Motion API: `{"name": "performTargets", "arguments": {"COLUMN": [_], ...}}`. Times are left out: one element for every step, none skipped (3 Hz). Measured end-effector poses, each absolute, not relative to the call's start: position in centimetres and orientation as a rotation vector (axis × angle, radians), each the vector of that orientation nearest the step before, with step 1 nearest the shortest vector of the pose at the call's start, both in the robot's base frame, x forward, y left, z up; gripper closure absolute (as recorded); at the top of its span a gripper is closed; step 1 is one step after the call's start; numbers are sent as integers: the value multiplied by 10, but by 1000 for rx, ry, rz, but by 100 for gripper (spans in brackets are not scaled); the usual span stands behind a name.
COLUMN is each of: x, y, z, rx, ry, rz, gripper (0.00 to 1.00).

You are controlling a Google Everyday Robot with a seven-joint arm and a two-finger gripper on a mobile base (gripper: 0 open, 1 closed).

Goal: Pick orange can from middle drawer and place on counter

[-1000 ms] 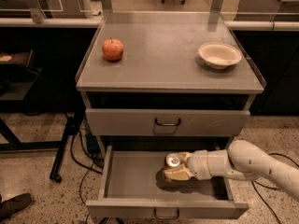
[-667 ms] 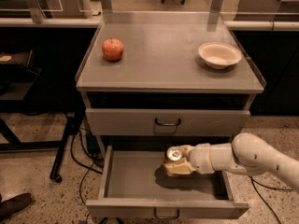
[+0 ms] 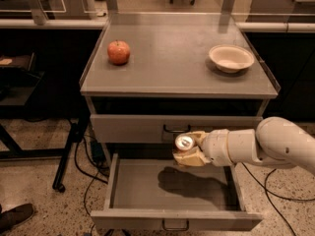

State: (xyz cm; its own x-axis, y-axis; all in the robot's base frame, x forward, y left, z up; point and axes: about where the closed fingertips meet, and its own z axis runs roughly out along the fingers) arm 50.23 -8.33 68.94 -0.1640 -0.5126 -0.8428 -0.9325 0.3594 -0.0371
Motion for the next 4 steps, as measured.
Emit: {"name": "performTargets", "arguments": {"x": [501, 503, 513, 524], "y": [-81, -72, -64, -59], "z": [693, 694, 725, 764], "rx": [-1285, -1316, -1351, -1388], "ry": [1810, 1798, 1755, 1708], "rz": [642, 662, 629, 573], "gripper": [100, 100, 100, 100]}}
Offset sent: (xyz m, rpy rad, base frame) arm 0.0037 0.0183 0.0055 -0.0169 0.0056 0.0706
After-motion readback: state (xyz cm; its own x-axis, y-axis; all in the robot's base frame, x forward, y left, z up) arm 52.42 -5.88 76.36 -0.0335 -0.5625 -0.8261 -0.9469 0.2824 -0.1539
